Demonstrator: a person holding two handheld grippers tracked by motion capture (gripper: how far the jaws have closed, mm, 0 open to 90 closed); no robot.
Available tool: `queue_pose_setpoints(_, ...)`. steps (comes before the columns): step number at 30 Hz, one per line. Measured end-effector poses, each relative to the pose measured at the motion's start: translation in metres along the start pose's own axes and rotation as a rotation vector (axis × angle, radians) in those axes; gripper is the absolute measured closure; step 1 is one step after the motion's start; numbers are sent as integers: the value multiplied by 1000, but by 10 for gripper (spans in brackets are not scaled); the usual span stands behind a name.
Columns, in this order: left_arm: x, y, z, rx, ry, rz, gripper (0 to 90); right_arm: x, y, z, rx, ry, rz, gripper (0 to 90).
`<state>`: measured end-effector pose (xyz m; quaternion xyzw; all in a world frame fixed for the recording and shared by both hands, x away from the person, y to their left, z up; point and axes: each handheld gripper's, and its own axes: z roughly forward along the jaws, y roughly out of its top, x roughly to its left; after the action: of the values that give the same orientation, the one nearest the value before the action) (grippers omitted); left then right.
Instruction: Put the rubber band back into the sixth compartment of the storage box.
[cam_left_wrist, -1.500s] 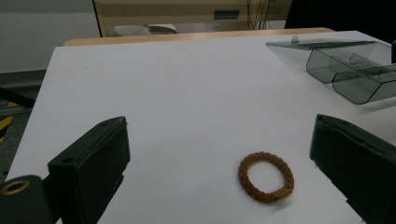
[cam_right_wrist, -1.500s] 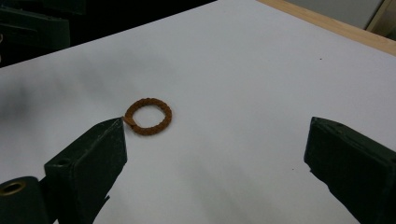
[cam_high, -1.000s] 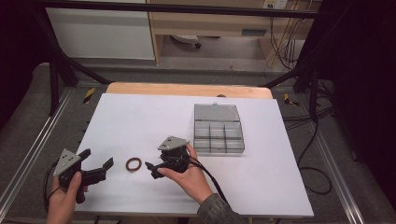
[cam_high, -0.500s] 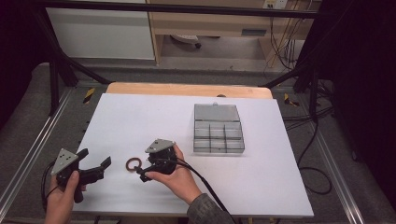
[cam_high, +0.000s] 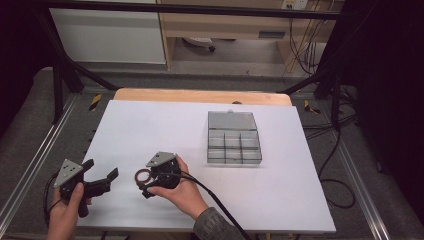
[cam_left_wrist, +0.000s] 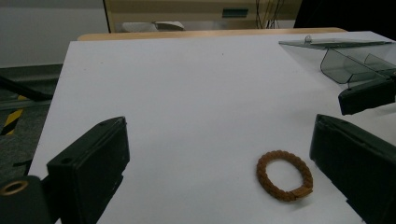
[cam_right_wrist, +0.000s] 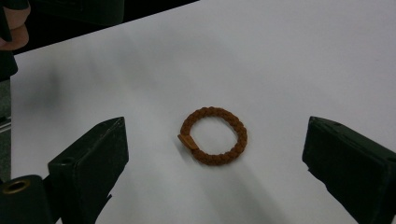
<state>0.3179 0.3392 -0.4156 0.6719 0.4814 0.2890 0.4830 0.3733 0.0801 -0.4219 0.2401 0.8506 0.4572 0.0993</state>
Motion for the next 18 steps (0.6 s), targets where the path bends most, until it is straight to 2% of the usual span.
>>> queue_pose_setpoints(18, 1, 0, -1, 0, 6, 6, 50, 8, -3, 13, 48, 29, -19, 110)
